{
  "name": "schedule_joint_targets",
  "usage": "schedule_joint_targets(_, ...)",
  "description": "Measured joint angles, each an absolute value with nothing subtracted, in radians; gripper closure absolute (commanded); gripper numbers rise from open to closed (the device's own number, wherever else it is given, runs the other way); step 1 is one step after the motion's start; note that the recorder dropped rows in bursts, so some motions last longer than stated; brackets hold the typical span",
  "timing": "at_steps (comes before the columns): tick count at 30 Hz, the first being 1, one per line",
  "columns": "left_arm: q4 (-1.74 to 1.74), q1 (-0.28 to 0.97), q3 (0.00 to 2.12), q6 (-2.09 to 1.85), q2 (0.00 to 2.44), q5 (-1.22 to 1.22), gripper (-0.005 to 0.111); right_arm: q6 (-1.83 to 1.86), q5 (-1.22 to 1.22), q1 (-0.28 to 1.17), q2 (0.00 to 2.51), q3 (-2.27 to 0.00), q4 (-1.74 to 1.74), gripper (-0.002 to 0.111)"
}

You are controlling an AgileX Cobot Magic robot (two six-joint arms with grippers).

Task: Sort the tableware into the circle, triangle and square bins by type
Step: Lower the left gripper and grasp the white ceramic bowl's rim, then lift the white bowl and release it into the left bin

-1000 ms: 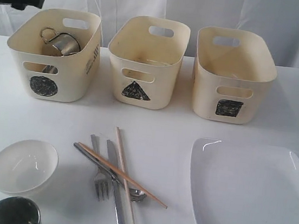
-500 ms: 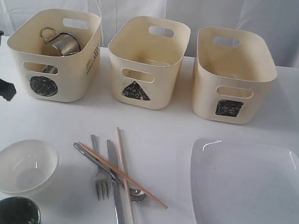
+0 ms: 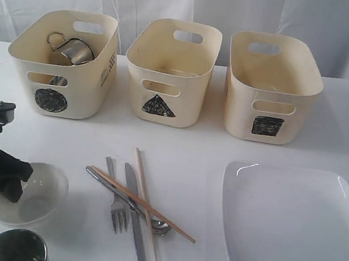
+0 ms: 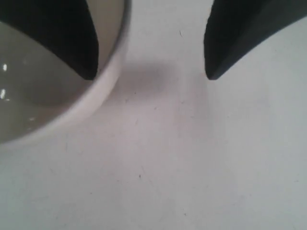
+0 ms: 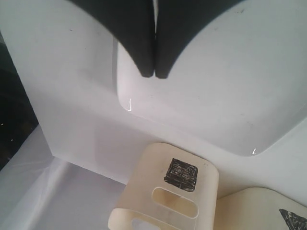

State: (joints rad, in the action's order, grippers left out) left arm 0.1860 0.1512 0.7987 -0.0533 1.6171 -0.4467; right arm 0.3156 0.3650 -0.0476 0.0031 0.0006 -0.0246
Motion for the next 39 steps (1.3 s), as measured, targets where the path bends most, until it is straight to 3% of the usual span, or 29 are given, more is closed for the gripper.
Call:
schedule_joint_targets(2, 0.186, 0.151, 0.798, -0.060, 1.627, -0.426, 0.103, 0.316, 0.365, -0.048, 0.003, 0.001, -0.025, 0.108)
schedule_joint_targets(3, 0.186, 0.151, 0.798, -0.060, 1.627, -0.418, 0.106, 0.316, 0.365, -0.048, 0.003, 0.001, -0.025, 0.108)
schedule_joint_targets(11, 0.170, 0.151, 0.859, -0.072, 1.558, -0.481, 0.107, 0.316, 0.365, -0.048, 0.003, 0.001, -0.025, 0.108)
schedule_joint_targets(18, 0.138, 0.151, 1.067, -0.076, 1.311, -0.553, 0.107, 0.316, 0.365, -0.048, 0.003, 0.001, -0.025, 0.108)
schedule_joint_targets(24, 0.065, 0.151, 1.160, -0.084, 1.209, -0.172, 0.107, 0.316, 0.365, -0.048, 0.003, 0.001, -0.025, 0.108)
schedule_joint_targets(29, 0.055, 0.151, 1.160, -0.088, 1.265, 0.175, 0.107, 0.316, 0.365, -0.048, 0.003, 0.001, -0.025, 0.108)
schedule_joint_targets(35, 0.053, 0.151, 1.180, -0.090, 1.524, 0.595, 0.107, 0.316, 0.365, -0.048, 0.003, 0.001, -0.025, 0.108)
schedule_joint_targets(39, 0.053, 0.151, 1.238, -0.093, 1.756, 0.645, 0.107, 0.316, 0.365, -0.048, 0.003, 0.001, -0.025, 0.108)
